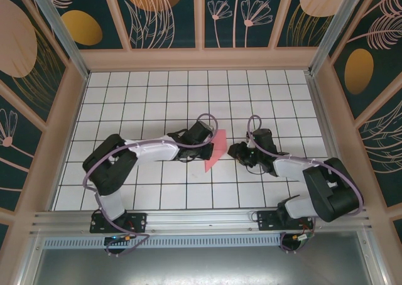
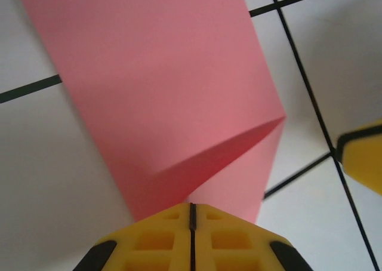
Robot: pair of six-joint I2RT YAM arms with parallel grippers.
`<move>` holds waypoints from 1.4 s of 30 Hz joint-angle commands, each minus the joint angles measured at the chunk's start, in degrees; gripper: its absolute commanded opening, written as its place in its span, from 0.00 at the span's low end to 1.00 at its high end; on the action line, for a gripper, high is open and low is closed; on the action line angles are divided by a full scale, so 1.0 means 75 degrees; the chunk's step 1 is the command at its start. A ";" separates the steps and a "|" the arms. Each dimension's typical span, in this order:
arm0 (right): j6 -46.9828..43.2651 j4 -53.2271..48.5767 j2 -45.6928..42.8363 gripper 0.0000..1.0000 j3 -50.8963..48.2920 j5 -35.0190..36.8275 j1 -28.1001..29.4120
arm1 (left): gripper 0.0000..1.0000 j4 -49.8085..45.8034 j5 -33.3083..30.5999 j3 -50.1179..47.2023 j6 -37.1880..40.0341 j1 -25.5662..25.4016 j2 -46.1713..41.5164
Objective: Fold a paper plane with a square sheet of paper (pick it up from the middle)
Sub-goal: Third fold the triangle at the center of the table, then fourth fold the wing at the center of the table.
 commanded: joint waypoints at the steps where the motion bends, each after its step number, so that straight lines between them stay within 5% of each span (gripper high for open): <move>1: 0.0165 0.0348 0.0155 0.30 0.0161 -0.0192 0.0015 | 0.07 0.0161 0.0018 0.0316 -0.0032 0.0022 0.0377; 13: 0.0577 0.0924 0.0971 0.43 0.0533 -0.0118 0.0571 | 0.07 0.0002 -0.0550 -0.0506 0.0779 0.0024 0.0249; 34: 0.1506 0.1758 0.1580 0.44 0.0732 -0.0089 0.0724 | 0.09 -0.0084 -0.0320 -0.0803 0.1211 0.0023 -0.0200; 42: 0.0989 0.1982 0.1747 0.41 0.0945 -0.0407 0.0887 | 0.17 -0.0033 -0.0349 -0.0697 0.0781 0.0018 -0.0394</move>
